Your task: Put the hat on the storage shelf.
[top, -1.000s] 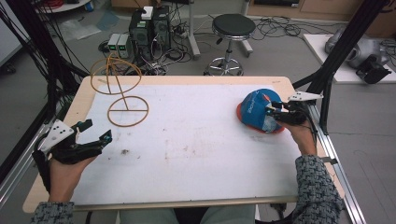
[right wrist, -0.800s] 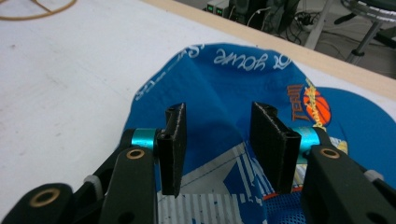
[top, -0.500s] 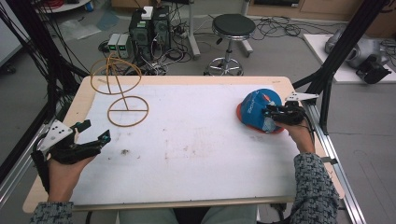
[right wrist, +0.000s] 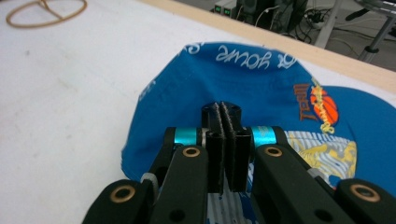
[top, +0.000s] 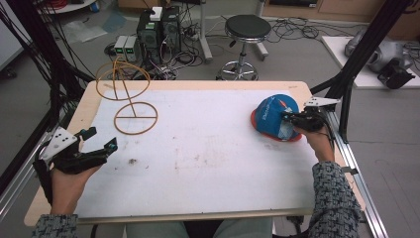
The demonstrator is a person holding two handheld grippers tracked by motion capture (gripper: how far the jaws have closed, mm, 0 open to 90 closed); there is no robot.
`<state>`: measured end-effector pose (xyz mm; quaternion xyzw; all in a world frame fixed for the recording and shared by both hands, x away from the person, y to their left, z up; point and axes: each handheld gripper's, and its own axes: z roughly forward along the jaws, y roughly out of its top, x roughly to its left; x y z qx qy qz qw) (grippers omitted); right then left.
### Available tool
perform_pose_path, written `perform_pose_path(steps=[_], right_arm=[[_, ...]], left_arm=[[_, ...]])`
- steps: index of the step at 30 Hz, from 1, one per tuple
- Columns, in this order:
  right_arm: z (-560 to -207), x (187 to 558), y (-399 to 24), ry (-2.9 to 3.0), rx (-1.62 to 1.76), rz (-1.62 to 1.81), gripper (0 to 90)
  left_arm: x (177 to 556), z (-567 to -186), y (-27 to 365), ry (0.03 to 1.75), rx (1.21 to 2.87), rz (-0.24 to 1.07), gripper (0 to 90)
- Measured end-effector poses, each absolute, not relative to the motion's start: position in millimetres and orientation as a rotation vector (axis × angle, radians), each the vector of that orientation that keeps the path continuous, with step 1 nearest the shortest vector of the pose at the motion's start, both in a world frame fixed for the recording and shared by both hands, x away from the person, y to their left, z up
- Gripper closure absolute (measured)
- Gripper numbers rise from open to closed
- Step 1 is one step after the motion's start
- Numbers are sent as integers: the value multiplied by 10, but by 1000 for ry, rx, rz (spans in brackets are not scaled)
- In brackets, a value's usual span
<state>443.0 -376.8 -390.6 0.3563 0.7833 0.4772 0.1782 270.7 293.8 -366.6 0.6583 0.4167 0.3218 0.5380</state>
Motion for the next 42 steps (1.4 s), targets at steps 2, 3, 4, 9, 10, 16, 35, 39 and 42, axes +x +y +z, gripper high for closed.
perform_pose_path(steps=[2, 3, 4, 9, 10, 16, 35, 39, 42], right_arm=[[-3853, 4413, -3754, 2195, 1014, 1384, 888], [-3828, 4407, -3742, 2193, 1011, 1389, 888], [-3786, 4393, -3714, 2185, 1009, 1395, 888], [-3604, 4377, -3589, 2176, 995, 1401, 889], [-3577, 4378, -3569, 2170, 991, 1409, 889], [-3373, 4366, -3377, 2112, 961, 1483, 890], [-2898, 4476, -2863, 1913, 1026, 1782, 890], [-2800, 4510, -2711, 1892, 1013, 1794, 890], [-2757, 4532, -2637, 1886, 1014, 1806, 890]], left_arm=[[2711, -3675, 2942, 994, 1568, 765, 188], [2715, -3680, 2938, 997, 1565, 761, 188], [2719, -3679, 2936, 994, 1569, 761, 188], [2719, -3663, 2921, 983, 1572, 761, 189], [2721, -3664, 2928, 985, 1568, 760, 189], [2709, -3637, 2951, 980, 1561, 765, 189], [2660, -3549, 2982, 966, 1537, 777, 189], [2649, -3533, 2996, 963, 1530, 778, 189], [2643, -3523, 3004, 965, 1524, 780, 189]])
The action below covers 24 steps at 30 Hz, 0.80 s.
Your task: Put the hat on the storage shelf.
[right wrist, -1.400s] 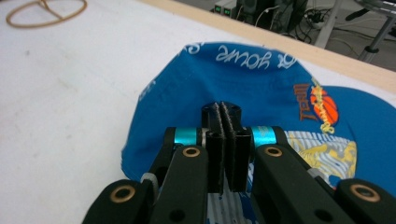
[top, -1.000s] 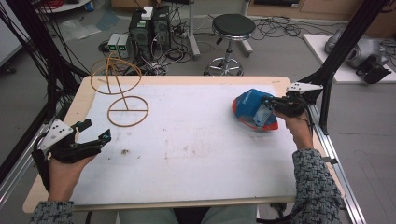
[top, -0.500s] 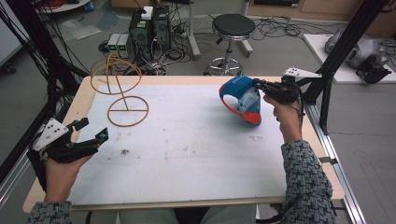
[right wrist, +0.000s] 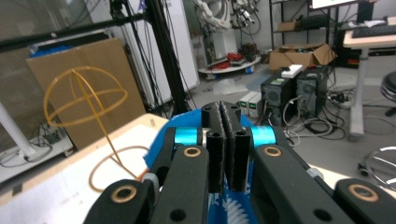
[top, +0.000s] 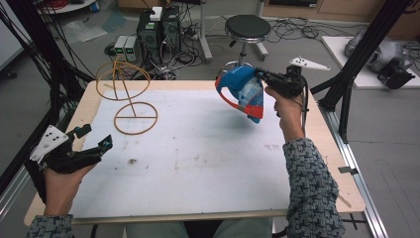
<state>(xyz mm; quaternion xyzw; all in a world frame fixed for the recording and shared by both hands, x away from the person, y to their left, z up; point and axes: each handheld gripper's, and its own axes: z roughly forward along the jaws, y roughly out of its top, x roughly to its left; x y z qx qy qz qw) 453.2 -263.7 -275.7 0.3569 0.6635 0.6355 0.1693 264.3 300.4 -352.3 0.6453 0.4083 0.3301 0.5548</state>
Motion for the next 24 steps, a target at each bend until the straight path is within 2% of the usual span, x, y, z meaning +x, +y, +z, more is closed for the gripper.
perform_pose_path(steps=[13, 24], right_arm=[[-2407, 4709, -2078, 1855, 923, 1880, 890], [-2149, 4800, -1447, 1876, 827, 1896, 890]], left_arm=[[2613, -3464, 2997, 944, 1516, 788, 189], [2585, -3420, 3012, 936, 1510, 792, 189]])
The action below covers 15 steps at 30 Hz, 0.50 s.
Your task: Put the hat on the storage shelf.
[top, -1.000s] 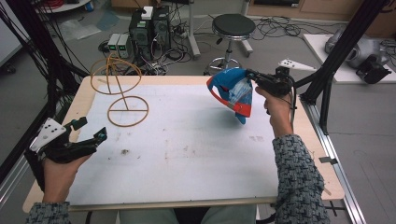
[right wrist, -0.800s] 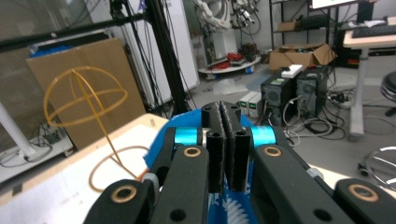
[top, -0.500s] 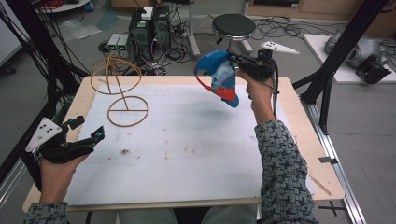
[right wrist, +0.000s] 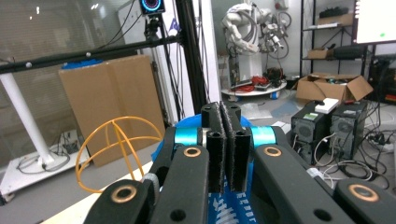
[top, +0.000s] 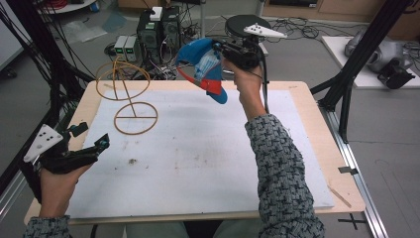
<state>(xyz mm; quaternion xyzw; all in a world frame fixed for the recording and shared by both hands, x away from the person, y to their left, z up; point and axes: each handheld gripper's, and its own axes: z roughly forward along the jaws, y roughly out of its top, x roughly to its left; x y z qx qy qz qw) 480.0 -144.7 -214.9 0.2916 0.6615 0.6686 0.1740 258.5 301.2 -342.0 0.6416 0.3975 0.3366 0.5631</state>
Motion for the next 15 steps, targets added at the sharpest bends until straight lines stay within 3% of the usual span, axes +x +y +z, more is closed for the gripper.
perform_pose_path(steps=[15], right_arm=[[-2048, 4930, -864, 1854, 855, 1935, 890]], left_arm=[[2560, -3372, 3034, 922, 1502, 793, 189]])
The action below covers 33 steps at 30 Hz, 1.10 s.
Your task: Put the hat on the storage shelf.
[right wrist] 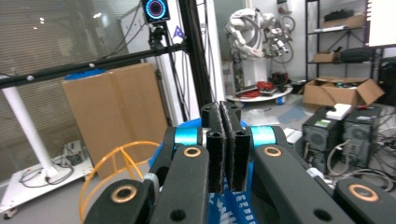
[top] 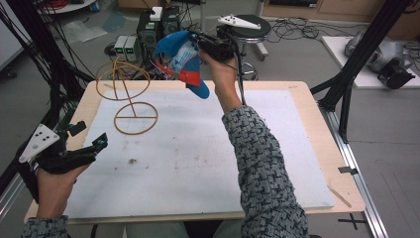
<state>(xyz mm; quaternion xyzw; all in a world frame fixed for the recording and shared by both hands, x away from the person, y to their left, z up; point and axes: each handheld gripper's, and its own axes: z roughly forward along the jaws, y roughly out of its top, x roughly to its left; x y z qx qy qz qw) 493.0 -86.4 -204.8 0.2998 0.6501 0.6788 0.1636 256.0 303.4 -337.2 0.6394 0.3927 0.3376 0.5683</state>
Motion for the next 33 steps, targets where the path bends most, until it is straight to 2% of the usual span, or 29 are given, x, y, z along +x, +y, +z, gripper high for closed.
perform_pose_path(steps=[20, 33], right_arm=[[-1885, 4881, 24, 1922, 765, 1983, 890], [-2015, 4814, 495, 2059, 683, 1948, 889]], left_arm=[[2521, -3315, 3087, 915, 1478, 800, 189], [2510, -3295, 3100, 910, 1472, 803, 189]])
